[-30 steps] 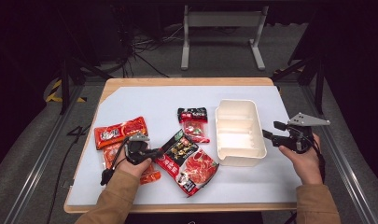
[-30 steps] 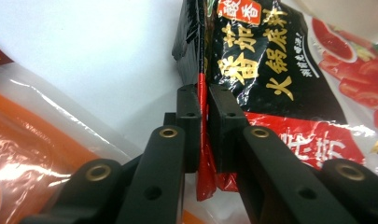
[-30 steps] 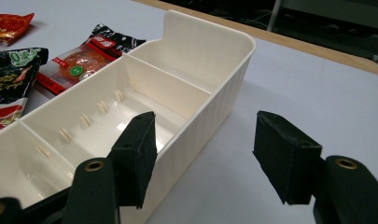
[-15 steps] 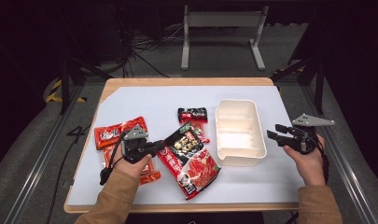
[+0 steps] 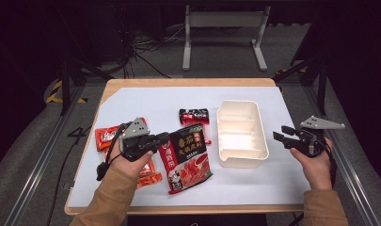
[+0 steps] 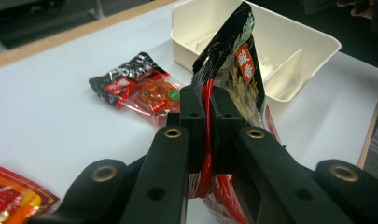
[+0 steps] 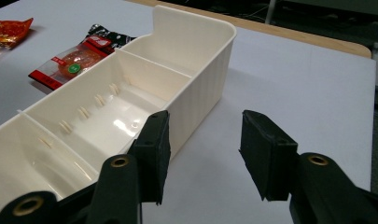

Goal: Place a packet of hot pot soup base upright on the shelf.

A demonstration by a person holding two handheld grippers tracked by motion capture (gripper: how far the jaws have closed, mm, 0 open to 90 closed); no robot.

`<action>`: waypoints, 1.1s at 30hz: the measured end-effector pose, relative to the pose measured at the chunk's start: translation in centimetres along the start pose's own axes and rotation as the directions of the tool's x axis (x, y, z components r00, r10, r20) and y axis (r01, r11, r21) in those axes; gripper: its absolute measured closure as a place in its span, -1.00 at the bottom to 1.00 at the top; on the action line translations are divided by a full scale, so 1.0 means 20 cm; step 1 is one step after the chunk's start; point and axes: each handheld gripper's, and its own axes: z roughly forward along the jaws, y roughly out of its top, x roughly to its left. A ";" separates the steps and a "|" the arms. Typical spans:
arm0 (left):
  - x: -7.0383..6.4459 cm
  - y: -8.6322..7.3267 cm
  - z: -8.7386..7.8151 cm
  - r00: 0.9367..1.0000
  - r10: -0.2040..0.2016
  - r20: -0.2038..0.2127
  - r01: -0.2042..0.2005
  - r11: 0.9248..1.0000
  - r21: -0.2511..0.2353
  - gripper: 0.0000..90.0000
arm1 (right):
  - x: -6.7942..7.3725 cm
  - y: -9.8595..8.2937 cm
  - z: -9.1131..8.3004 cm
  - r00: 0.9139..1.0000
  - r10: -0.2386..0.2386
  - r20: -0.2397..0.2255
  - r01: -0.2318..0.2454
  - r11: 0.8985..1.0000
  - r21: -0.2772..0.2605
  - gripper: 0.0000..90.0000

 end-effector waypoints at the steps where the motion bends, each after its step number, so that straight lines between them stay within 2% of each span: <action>1: -0.01 0.01 -0.01 1.000 0.007 -0.001 -0.007 1.000 -0.003 0.91 | 0.00 0.00 0.00 1.000 0.000 -0.001 0.000 1.000 -0.003 0.16; 7: -0.01 0.03 -0.05 0.998 0.057 -0.035 -0.059 0.997 -0.044 0.91 | 0.02 0.02 -0.01 1.000 -0.013 -0.009 0.012 1.000 -0.009 0.16; 12: 0.00 0.04 -0.09 0.997 0.070 -0.042 -0.073 0.994 -0.082 0.91 | 0.05 0.04 -0.02 0.999 -0.030 -0.035 0.030 0.999 -0.016 0.14; 16: 0.01 0.05 -0.13 0.995 0.099 -0.026 -0.102 0.988 -0.113 0.91 | 0.08 0.07 -0.03 0.997 -0.046 -0.056 0.044 0.999 -0.029 0.13; 20: 0.02 0.06 -0.14 0.989 0.148 -0.009 -0.148 0.979 -0.139 0.91 | 0.13 0.12 -0.05 0.993 -0.066 -0.096 0.061 0.997 -0.053 0.11; 24: 0.02 0.07 -0.16 0.986 0.165 0.000 -0.163 0.973 -0.162 0.91 | 0.19 0.17 -0.06 0.985 -0.095 -0.147 0.084 0.994 -0.076 0.08; 29: 0.02 0.07 -0.17 0.988 0.154 0.009 -0.150 0.971 -0.185 0.91 | 0.32 0.25 -0.08 0.963 -0.134 -0.236 0.107 0.986 -0.125 0.03; 30: 0.02 0.07 -0.17 0.988 0.154 0.009 -0.150 0.971 -0.185 0.91 | 0.32 0.25 -0.08 0.963 -0.134 -0.236 0.107 0.986 -0.125 0.03; 33: 0.02 0.08 -0.18 0.989 0.145 0.005 -0.141 0.971 -0.192 0.91 | 0.40 0.30 -0.07 0.948 -0.155 -0.278 0.123 0.984 -0.128 0.01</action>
